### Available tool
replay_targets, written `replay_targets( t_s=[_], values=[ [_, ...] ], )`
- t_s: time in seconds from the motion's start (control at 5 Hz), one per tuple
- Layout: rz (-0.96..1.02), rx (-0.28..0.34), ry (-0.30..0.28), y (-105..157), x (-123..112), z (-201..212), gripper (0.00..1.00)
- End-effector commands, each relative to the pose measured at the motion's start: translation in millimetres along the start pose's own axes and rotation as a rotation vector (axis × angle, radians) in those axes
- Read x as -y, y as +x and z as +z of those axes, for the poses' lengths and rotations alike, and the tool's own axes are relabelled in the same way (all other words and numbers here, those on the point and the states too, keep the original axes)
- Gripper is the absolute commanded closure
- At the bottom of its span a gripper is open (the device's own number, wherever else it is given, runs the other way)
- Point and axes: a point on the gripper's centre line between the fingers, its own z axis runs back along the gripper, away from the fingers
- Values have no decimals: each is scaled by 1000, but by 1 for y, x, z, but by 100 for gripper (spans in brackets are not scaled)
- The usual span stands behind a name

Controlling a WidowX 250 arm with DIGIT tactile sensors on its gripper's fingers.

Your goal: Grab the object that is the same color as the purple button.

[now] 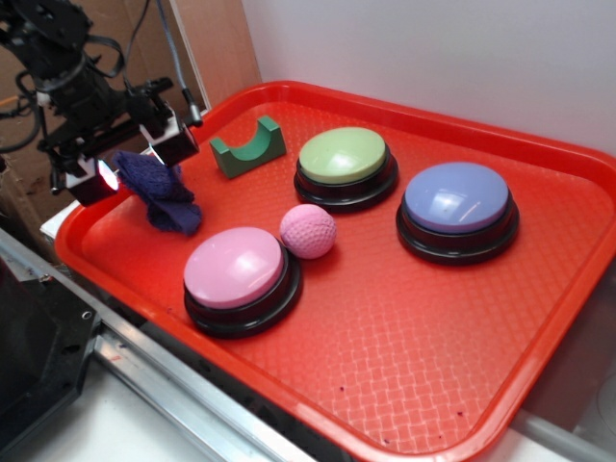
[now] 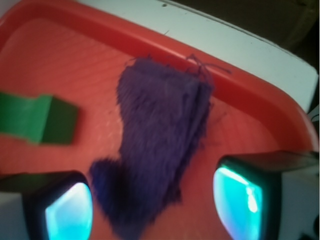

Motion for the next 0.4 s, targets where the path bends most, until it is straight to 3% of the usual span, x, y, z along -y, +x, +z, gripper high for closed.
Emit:
replay_targets(
  t_s=[0.0,0.2],
  values=[
    [46,38,6,14,-4,-18,11],
    [54,33,1,13,-5,-20,100]
  ],
)
